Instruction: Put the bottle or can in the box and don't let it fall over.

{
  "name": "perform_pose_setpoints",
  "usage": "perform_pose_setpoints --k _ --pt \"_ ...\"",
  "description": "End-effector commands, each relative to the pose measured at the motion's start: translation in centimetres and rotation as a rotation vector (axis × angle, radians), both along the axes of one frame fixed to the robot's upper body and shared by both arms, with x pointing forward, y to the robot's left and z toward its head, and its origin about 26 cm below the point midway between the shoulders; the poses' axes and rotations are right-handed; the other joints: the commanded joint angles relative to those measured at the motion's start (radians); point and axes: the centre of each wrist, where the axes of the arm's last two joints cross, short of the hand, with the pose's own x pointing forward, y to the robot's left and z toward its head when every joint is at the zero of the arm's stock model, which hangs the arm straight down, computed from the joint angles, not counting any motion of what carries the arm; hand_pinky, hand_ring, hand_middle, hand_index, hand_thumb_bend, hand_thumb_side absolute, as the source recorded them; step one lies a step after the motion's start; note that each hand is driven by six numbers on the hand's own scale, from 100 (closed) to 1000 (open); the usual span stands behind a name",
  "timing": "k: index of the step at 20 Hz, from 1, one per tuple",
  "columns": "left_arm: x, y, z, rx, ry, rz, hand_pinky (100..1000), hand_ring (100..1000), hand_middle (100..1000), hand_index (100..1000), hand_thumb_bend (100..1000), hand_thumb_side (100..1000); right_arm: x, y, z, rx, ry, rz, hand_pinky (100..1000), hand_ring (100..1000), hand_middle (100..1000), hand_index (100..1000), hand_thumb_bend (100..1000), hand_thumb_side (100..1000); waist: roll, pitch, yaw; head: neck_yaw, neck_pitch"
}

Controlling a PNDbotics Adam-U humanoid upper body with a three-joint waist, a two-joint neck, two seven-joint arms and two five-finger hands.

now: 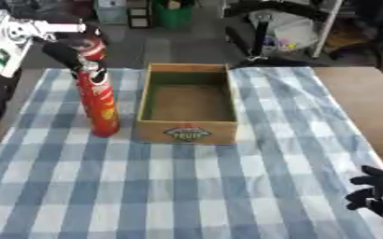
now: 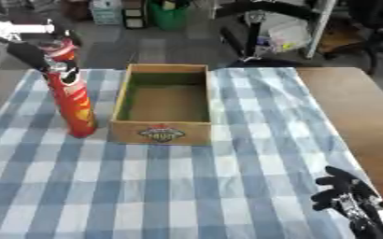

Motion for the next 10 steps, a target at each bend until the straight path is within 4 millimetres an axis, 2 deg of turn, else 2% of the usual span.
perform_pose_setpoints --k 1,10 --pt "-0.5 0.3 2.6 0.064 -0.015 -0.086 327 472 654 857 100 181 0.1 -0.3 0.4 -0.011 -0.013 0.004 526 578 660 845 100 649 0.001 -0.014 -0.001 0.005 0.001" --pt "-1.1 -0.4 4.9 0.028 -0.091 -0.125 302 453 629 854 100 190 0.1 -0.4 0.4 -0.011 -0.012 0.005 526 578 660 845 100 649 0.003 -0.017 -0.001 0.007 0.005"
